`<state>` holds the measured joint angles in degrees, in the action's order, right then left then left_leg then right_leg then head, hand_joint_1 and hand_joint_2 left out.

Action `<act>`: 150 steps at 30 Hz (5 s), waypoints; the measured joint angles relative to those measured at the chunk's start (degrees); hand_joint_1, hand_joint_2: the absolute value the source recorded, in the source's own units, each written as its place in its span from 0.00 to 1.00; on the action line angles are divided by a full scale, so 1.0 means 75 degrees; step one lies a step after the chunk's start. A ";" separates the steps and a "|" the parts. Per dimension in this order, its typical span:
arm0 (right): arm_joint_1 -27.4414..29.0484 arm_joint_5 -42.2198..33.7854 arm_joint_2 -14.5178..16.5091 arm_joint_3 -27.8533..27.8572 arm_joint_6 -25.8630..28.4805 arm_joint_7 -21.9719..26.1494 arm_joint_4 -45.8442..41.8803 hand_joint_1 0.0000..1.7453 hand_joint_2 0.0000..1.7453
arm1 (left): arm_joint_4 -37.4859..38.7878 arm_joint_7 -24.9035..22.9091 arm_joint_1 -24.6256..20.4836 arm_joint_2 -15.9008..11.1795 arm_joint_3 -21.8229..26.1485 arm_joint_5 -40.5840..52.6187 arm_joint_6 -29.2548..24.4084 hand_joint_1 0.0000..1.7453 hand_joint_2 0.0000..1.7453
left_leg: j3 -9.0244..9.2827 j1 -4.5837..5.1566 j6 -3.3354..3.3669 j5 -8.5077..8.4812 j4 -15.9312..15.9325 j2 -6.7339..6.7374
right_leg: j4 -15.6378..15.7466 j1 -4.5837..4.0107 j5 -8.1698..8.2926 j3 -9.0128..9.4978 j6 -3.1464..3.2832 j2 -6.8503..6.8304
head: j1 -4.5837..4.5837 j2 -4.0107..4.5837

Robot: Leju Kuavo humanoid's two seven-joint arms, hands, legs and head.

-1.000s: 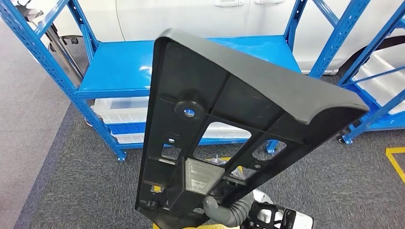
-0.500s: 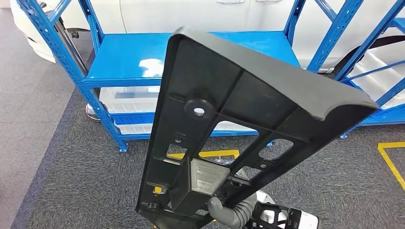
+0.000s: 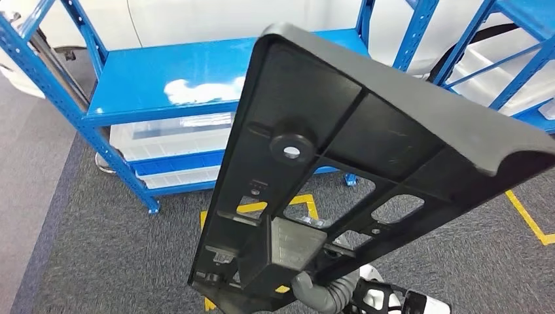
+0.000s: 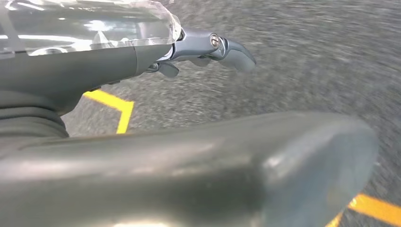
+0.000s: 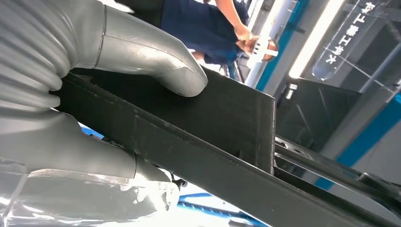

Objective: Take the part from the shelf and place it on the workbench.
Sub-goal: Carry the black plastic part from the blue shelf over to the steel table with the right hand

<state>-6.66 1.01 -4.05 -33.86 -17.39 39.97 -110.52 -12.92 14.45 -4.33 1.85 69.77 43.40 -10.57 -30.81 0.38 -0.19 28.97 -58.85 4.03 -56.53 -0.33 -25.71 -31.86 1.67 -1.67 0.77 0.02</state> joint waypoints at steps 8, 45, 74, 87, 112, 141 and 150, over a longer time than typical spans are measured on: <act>0.0016 0.0026 0.0061 0.0000 0.0102 -0.0001 -0.0022 1.00 1.00 | -0.0005 -0.0154 0.0040 -0.0150 0.0004 0.0176 0.0014 0.00 0.00 | -0.0337 -0.0207 -0.0207 0.0043 -0.0754 -0.0661 | -0.0133 0.0057 0.0034 -0.0086 -0.0007 0.0682 | -0.0001 0.0000; 0.0070 0.0321 0.0175 0.0052 0.0691 -0.0001 -0.0373 1.00 1.00 | -0.0006 -0.0152 -0.0005 -0.0218 0.0014 0.0339 0.0853 0.00 0.00 | -0.0038 -0.0231 0.0008 -0.0274 0.0183 -0.0886 | -0.0349 0.0091 0.0034 -0.0399 -0.0305 0.1082 | -0.0002 0.0000; -0.0845 0.0823 0.0433 0.0154 0.1158 -0.0004 0.0228 1.00 1.00 | -0.0004 -0.0448 -0.0011 0.0079 0.0206 0.0266 0.0903 0.00 0.00 | -0.0115 -0.0233 -0.0071 -0.0263 0.0129 -0.0932 | -0.0215 0.0085 0.0150 -0.0394 -0.0242 0.1110 | -0.0004 0.0000; -0.0776 0.0464 0.0288 0.0146 0.1166 -0.0001 0.0289 1.00 1.00 | -0.0002 -0.0390 -0.0005 0.0192 0.0341 0.0087 0.0687 0.00 0.00 | 0.0048 -0.0135 0.0012 -0.0146 0.0177 0.0141 | -0.0301 -0.0017 0.0083 -0.0395 -0.0228 -0.0348 | -0.0004 0.0000; -0.0821 0.0387 0.0163 0.0149 0.1595 -0.0002 0.0045 1.00 1.00 | -0.0023 -0.0173 -0.0029 -0.0200 0.0460 0.0228 0.1094 0.00 0.00 | -0.0112 -0.0195 0.0134 -0.0281 0.0167 -0.0285 | -0.2436 0.0114 -0.0817 -0.1512 -0.0417 0.0278 | -0.0004 0.0000; -0.0631 0.1034 -0.0108 0.0077 0.2123 -0.0001 0.0039 1.00 1.00 | -0.0002 -0.0476 -0.0104 0.0061 0.0377 0.0548 0.1353 0.00 0.00 | -0.0114 -0.0181 0.0168 -0.0314 0.0219 -0.0478 | -0.2136 0.0088 -0.0837 -0.1370 -0.0364 0.0343 | -0.0004 0.0000; -0.0444 0.0930 -0.0163 0.0099 0.1852 -0.0001 -0.0040 1.00 1.00 | 0.0001 -0.0613 -0.0140 0.0192 0.0367 0.0552 0.1292 0.00 0.00 | 0.0076 -0.0102 -0.0054 -0.0130 0.0218 0.0198 | -0.0215 -0.0021 0.0015 -0.0376 -0.0165 -0.0191 | -0.0003 0.0000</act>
<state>-9.98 7.98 -5.28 -33.11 -3.50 39.95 -110.82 -12.92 9.86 -5.38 3.30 72.52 47.54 -0.87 -30.24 -0.38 -0.59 28.00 -57.21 5.51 -58.15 -0.49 -25.59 -34.69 0.43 -3.10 0.75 0.02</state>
